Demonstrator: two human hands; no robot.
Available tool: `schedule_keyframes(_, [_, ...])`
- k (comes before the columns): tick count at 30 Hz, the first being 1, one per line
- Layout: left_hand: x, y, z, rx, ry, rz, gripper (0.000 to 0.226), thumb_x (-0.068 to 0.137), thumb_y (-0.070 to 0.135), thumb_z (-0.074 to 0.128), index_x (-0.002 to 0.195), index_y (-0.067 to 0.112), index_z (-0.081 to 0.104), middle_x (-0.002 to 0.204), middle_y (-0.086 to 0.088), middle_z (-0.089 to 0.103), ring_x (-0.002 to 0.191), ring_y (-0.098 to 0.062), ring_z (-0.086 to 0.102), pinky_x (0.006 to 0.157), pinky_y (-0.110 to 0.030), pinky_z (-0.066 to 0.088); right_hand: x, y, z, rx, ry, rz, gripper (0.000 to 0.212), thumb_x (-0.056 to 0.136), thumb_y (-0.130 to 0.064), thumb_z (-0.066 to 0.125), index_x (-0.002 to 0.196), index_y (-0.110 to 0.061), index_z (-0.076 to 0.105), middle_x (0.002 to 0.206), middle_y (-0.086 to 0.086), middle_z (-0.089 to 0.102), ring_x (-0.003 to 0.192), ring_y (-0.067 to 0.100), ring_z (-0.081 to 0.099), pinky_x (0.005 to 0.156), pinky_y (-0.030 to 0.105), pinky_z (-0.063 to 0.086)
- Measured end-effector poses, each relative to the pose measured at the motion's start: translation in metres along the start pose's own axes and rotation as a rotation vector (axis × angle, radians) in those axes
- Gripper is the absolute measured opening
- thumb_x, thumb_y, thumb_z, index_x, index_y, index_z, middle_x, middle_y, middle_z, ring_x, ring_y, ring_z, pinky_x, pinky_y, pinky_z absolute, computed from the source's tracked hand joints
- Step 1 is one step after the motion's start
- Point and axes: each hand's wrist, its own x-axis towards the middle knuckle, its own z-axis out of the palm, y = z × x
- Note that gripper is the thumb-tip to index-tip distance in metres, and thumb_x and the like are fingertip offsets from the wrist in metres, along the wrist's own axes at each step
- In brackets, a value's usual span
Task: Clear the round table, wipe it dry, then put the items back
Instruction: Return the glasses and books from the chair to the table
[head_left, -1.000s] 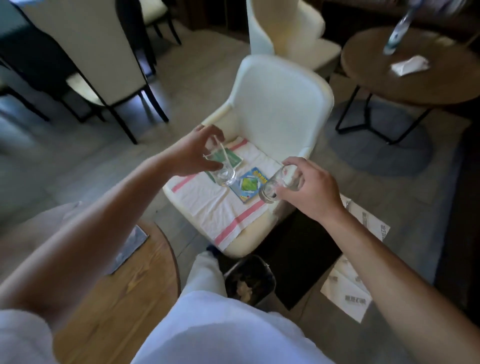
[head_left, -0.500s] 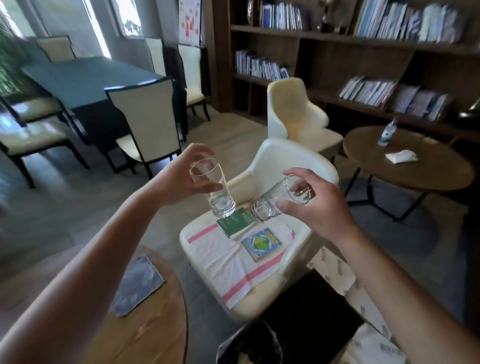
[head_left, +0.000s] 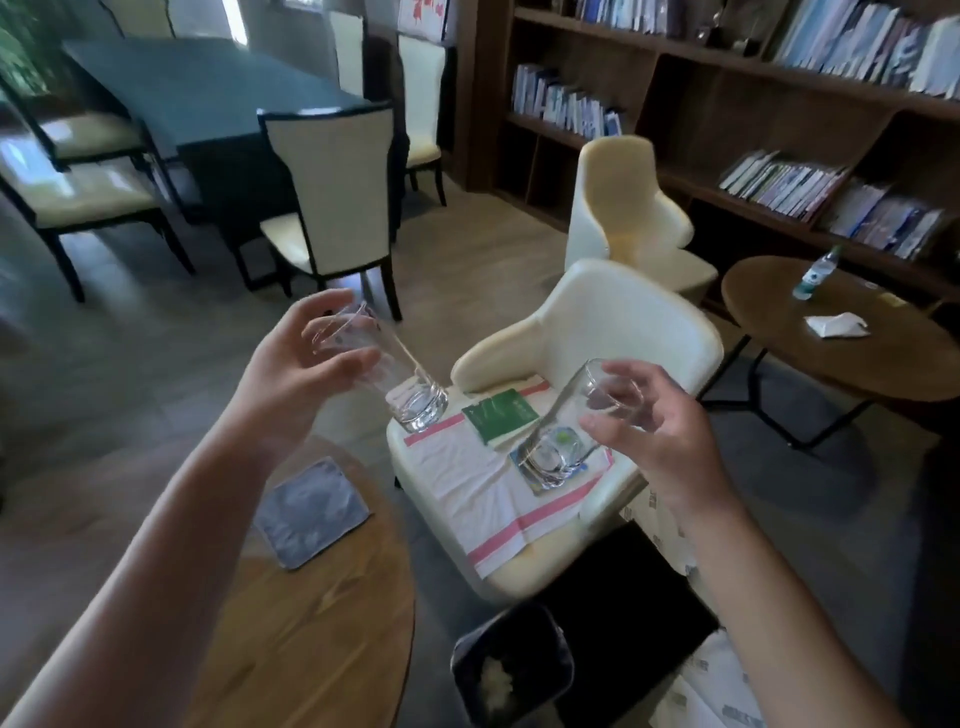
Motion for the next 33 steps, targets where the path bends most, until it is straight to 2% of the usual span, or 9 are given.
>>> schedule_keyframes(4, [-0.046,-0.014,-0.024,0.027,0.064,-0.048,0.075,0.072,0.021,0.093,0.138,0.021,0.058,0.125,-0.009,0.072,0.111,-0.038,0.071,0.095,-0.05,0.057,-0.017,0.018,0.037,0.228,-0.087,0.119,0.049,0.066,-0.01,0.081,0.112,-0.022,0.07,0.094,-0.007,0.07,0.101,0.02,0.066,0.086,0.027,0.056])
schedule_keyframes(6, [-0.074,-0.018,-0.031,0.02,0.113,-0.079,0.076,0.065,0.032,0.092,0.134,0.024,0.062,0.124,-0.007,0.073,0.112,-0.033,0.072,0.094,-0.043,0.058,-0.025,0.026,0.054,0.367,-0.151,0.166,0.055,0.066,-0.007,0.081,0.118,-0.015,0.066,0.095,-0.001,0.065,0.101,0.025,0.058,0.093,0.036,0.051])
schedule_keyframes(11, [-0.159,-0.027,-0.04,-0.165,0.324,-0.173,0.091,0.056,0.047,0.098,0.136,0.021,0.063,0.124,-0.011,0.073,0.1,-0.025,0.071,0.081,-0.031,0.06,-0.049,0.037,0.078,0.598,-0.364,0.331,0.064,0.066,-0.019,0.079,0.128,-0.021,0.062,0.098,0.003,0.061,0.094,0.02,0.062,0.09,0.05,0.055])
schedule_keyframes(15, [-0.226,-0.03,-0.031,-0.228,0.469,-0.205,0.094,0.059,0.048,0.097,0.14,0.018,0.059,0.125,-0.016,0.071,0.1,-0.024,0.073,0.081,-0.033,0.06,-0.073,0.045,0.095,0.635,-0.46,0.432,0.071,0.068,-0.027,0.078,0.135,-0.015,0.059,0.1,0.004,0.07,0.095,0.021,0.068,0.082,0.045,0.061])
schedule_keyframes(18, [-0.262,-0.034,-0.026,-0.269,0.576,-0.246,0.094,0.062,0.05,0.095,0.14,0.014,0.058,0.125,-0.016,0.071,0.097,-0.028,0.073,0.086,-0.044,0.06,-0.091,0.05,0.111,0.592,-0.528,0.479,0.054,0.074,-0.034,0.075,0.125,-0.015,0.066,0.099,0.004,0.072,0.093,0.021,0.068,0.079,0.043,0.057])
schedule_keyframes(21, [-0.29,-0.036,-0.03,-0.381,0.668,-0.254,0.062,0.079,0.045,0.085,0.129,0.013,0.067,0.125,-0.017,0.069,0.09,-0.022,0.07,0.08,-0.037,0.06,-0.108,0.053,0.127,0.579,-0.57,0.539,0.031,0.085,-0.034,0.069,0.113,-0.021,0.073,0.1,0.007,0.072,0.091,0.022,0.07,0.076,0.042,0.06])
schedule_keyframes(26, [-0.326,-0.04,-0.048,-0.556,0.748,-0.277,0.056,0.091,0.061,0.061,0.131,0.022,0.063,0.119,-0.013,0.07,0.085,-0.02,0.068,0.077,-0.036,0.056,-0.126,0.047,0.16,0.525,-0.702,0.561,0.082,0.061,-0.065,0.09,0.126,-0.02,0.068,0.109,0.01,0.071,0.097,0.024,0.071,0.079,0.042,0.06])
schedule_keyframes(28, [-0.338,-0.046,-0.058,-0.64,0.745,-0.264,0.052,0.102,0.058,0.044,0.13,0.017,0.059,0.116,-0.018,0.069,0.078,-0.023,0.069,0.072,-0.035,0.059,-0.13,0.045,0.177,0.523,-0.741,0.575,0.091,0.061,-0.067,0.089,0.133,-0.017,0.064,0.111,0.012,0.071,0.098,0.026,0.071,0.08,0.042,0.06])
schedule_keyframes(33, [-0.352,-0.066,-0.093,-0.66,0.756,-0.317,0.057,0.105,0.058,0.037,0.137,0.013,0.051,0.111,-0.02,0.069,0.072,-0.028,0.071,0.065,-0.036,0.062,-0.134,0.054,0.228,0.476,-0.79,0.611,0.1,0.06,-0.066,0.089,0.139,-0.013,0.058,0.116,0.012,0.071,0.102,0.027,0.071,0.086,0.043,0.06])
